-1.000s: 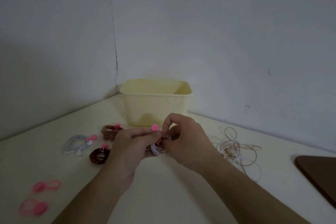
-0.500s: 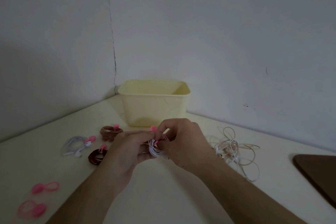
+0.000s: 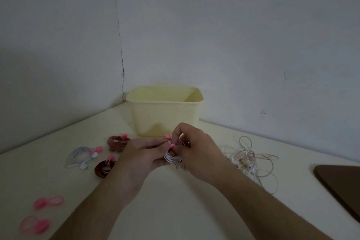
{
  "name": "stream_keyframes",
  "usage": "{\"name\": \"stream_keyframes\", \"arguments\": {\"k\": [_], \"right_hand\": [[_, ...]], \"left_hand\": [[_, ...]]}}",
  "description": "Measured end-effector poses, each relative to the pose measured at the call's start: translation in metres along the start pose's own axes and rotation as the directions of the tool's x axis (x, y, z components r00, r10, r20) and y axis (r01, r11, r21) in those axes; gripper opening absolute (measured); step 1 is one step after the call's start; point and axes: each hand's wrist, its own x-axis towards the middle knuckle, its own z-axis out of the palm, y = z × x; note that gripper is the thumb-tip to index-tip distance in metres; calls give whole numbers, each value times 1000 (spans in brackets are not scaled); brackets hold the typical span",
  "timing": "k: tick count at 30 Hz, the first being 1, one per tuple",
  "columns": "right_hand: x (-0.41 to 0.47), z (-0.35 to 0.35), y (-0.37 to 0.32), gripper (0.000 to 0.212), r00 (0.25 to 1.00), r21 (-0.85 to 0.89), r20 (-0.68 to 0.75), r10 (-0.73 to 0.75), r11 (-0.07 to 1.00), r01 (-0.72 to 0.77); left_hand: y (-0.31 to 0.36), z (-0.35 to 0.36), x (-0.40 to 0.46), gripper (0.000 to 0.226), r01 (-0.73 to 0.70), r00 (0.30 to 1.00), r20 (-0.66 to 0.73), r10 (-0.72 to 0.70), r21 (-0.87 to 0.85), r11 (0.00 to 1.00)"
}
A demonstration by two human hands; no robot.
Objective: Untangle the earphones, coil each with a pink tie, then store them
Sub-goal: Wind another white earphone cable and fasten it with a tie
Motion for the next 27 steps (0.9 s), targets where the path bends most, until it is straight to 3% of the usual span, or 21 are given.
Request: {"name": "stream_keyframes", "arguments": {"k": [5, 10, 20, 25, 27], "right_hand": [[2, 3, 4, 18, 1000, 65, 24, 4, 998, -6], [5, 4, 7, 25, 999, 195, 13, 51, 979, -53], [10, -3, 9, 23, 980, 395, -103, 172, 911, -118], [9, -7, 10, 14, 989, 196, -141, 51, 980, -22], [9, -10, 10, 24, 992, 187, -124, 24, 982, -1]], "left_hand": [[-1, -2, -1, 18, -19, 1000, 8, 18, 83, 996], [-4, -1, 1, 20, -136, 988, -24, 156, 366, 920], [-3, 4, -2, 27, -161, 984, -9, 178, 382, 910], [-5, 5, -3, 44, -206, 973, 5, 231, 471, 858], [-5, 6, -4, 45, -212, 971, 6, 239, 481, 851]]}}
